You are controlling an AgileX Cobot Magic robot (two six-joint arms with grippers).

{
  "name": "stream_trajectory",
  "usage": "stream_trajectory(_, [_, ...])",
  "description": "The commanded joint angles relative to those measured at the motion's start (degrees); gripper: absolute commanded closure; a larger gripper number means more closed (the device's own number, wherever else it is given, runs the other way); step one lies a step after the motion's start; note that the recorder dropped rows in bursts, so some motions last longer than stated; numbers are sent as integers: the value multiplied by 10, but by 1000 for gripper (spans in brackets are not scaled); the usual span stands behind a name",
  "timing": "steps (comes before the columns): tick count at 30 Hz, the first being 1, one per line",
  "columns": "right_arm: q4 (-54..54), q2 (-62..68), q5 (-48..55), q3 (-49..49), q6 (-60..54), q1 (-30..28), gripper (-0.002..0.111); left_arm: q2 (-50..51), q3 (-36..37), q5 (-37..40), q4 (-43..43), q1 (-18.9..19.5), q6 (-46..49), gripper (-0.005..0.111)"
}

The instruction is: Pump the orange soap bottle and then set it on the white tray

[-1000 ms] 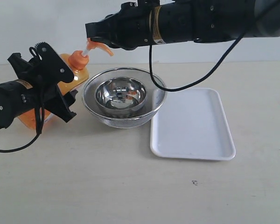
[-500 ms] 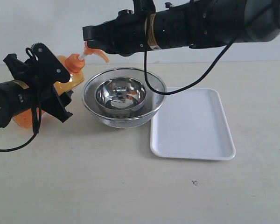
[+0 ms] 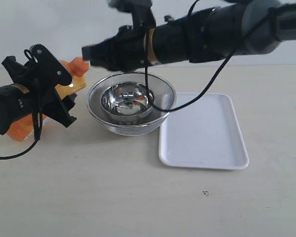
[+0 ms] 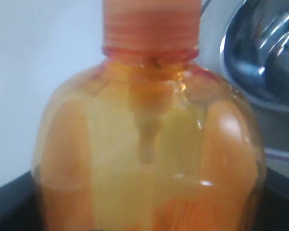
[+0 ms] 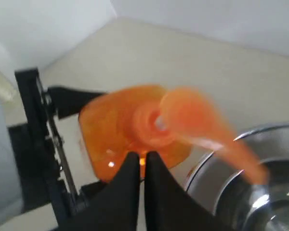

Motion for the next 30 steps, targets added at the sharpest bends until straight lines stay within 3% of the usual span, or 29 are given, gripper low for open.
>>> stream_trajectory(1, [-25, 8, -12, 10, -6, 15, 108, -13, -10, -41, 42, -16, -10, 102])
stream_trajectory(11, [-40, -74, -1, 10, -12, 15, 108, -13, -10, -38, 42, -16, -10, 102])
stream_trajectory(18, [-111, -118, 92, 10, 35, 5, 108, -13, -10, -37, 41, -16, -10, 102])
stream_trajectory(25, [-118, -114, 24, 10, 80, -64, 108, -13, -10, -34, 41, -16, -10, 102])
stream_trajectory(30, [-118, -105, 13, 10, 82, -71, 108, -13, -10, -34, 41, -16, -10, 102])
